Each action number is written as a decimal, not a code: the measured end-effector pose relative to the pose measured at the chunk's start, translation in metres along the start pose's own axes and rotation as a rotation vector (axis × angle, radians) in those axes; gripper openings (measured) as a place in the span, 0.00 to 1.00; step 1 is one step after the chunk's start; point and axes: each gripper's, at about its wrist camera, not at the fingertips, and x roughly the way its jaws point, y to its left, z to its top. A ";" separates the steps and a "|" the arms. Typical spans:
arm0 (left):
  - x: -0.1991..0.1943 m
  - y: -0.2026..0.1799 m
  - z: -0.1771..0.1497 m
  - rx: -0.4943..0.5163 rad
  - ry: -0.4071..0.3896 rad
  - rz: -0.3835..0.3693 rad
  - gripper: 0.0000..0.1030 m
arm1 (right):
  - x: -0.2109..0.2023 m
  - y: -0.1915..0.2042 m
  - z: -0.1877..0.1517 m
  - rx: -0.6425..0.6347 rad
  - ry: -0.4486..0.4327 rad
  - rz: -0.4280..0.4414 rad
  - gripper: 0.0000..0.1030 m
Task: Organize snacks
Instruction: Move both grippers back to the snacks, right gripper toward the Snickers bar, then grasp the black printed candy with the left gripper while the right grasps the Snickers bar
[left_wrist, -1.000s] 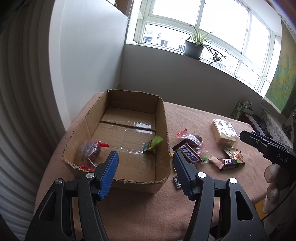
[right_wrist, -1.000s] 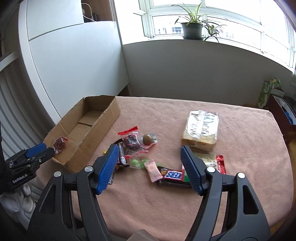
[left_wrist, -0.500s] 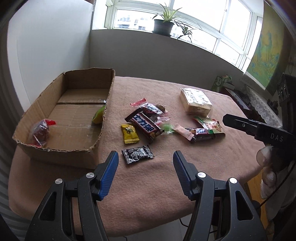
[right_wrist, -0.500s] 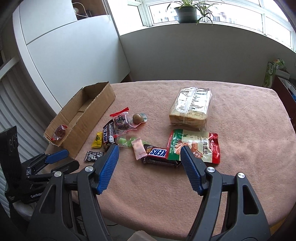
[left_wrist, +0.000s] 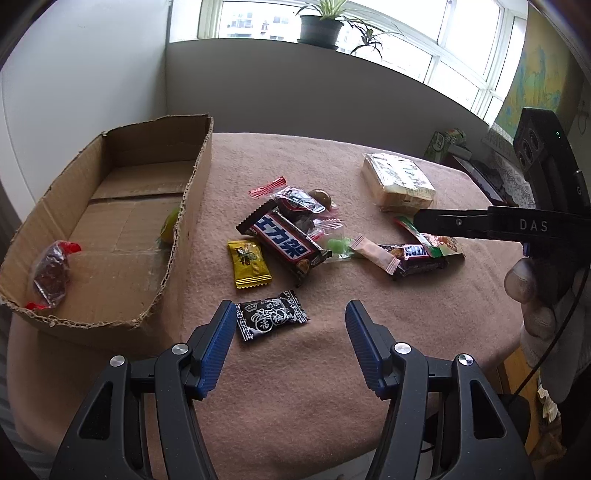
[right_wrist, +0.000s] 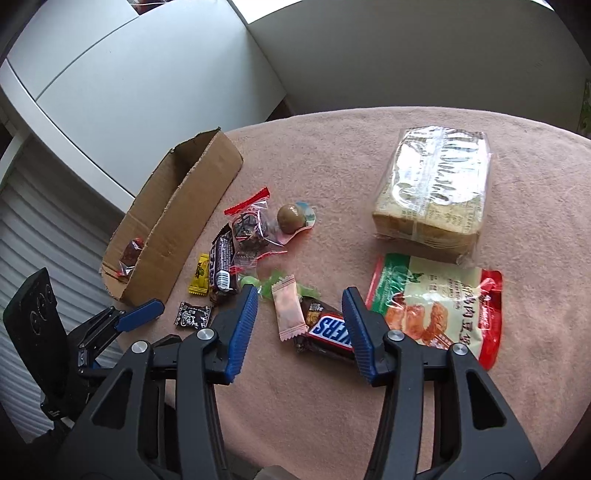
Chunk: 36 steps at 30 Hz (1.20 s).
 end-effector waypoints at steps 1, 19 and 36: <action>0.002 0.000 0.001 0.003 0.003 -0.004 0.59 | 0.005 0.001 0.003 -0.004 0.015 0.009 0.49; 0.031 -0.011 0.006 0.064 0.073 -0.043 0.59 | 0.017 -0.016 -0.010 0.007 0.110 -0.044 0.48; 0.033 -0.003 0.011 0.056 0.081 -0.077 0.59 | -0.002 -0.025 -0.030 0.049 0.095 -0.011 0.48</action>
